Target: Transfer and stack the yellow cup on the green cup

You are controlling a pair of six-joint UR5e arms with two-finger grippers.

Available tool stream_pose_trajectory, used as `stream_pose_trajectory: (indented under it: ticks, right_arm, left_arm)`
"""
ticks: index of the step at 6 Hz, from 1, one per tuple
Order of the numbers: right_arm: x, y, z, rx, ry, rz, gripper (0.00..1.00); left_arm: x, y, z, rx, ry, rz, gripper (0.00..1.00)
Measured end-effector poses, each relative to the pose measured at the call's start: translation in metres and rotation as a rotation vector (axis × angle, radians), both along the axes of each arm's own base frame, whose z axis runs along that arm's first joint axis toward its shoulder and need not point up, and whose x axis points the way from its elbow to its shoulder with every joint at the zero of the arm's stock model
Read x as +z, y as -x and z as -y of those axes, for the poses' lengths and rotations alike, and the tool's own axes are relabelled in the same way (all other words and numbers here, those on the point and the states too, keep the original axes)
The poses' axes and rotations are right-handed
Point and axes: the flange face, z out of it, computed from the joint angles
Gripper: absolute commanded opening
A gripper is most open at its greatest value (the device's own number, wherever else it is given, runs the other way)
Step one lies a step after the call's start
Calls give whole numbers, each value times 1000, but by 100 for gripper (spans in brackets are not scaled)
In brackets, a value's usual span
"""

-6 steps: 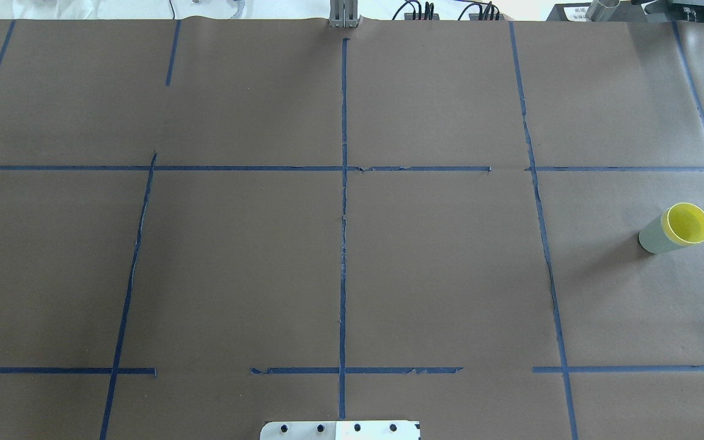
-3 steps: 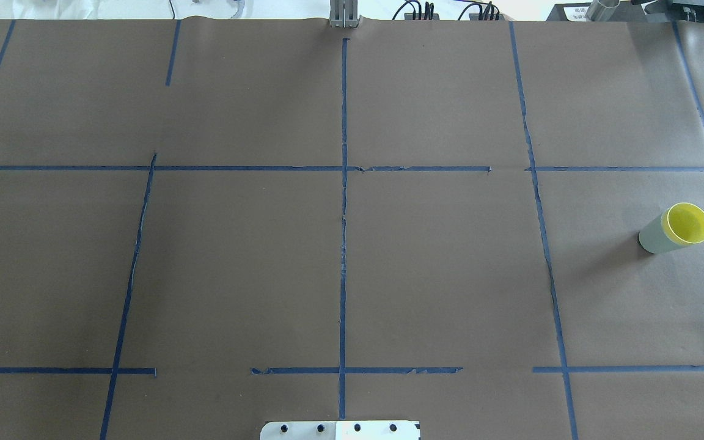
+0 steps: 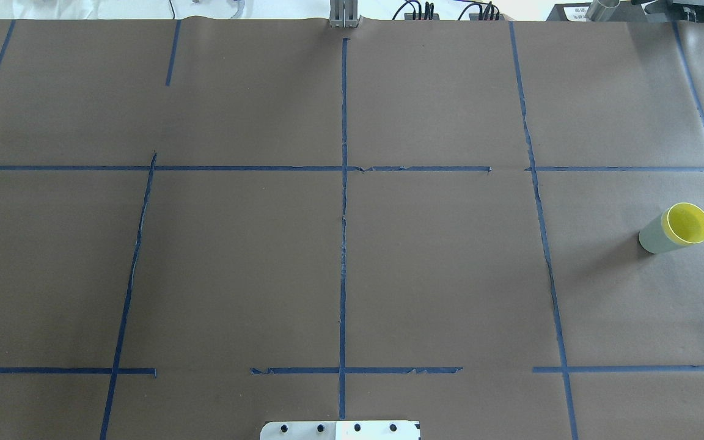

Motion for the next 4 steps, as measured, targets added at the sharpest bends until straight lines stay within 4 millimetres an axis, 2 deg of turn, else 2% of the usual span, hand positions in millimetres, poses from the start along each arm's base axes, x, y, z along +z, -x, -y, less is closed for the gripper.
stream_pose_trajectory:
  ticks: [4]
  right_arm:
    - [2,1,4,2,7,6,100]
  left_arm:
    - [-5,-5,0,-66,39,-46,100]
